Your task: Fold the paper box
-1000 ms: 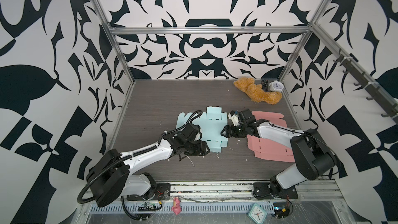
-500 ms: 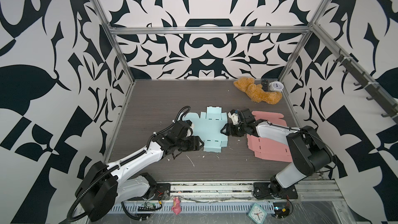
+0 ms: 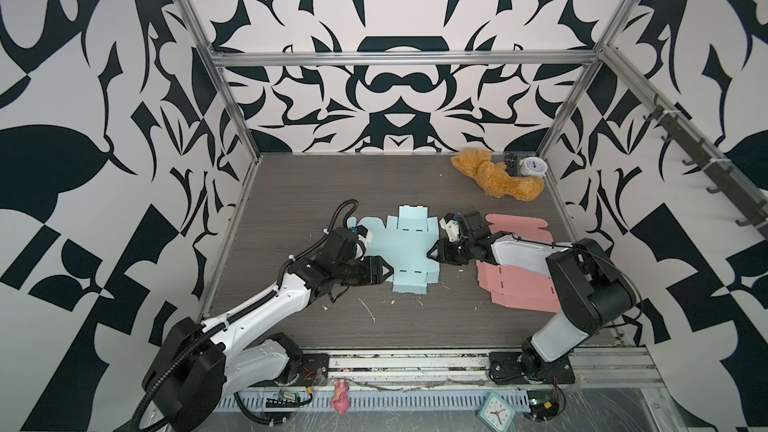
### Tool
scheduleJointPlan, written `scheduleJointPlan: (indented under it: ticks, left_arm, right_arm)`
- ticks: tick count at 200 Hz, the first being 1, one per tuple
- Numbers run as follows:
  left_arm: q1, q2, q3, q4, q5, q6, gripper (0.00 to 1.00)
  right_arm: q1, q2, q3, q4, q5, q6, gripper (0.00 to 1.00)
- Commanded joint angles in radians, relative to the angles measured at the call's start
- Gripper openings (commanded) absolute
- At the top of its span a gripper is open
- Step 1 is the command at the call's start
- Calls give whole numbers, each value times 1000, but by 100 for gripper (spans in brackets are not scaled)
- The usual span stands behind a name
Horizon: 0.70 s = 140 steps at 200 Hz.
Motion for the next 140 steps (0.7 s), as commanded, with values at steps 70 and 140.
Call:
scheduleJointPlan:
  ticks: [70, 140]
  left_arm:
    - [21, 43, 0, 52, 62, 26, 65]
    - [114, 31, -66, 130, 146, 3, 64]
  right_arm:
    - [-1, -2, 6, 28, -34, -4, 19]
    - [-10, 15, 43, -3, -86, -18, 12]
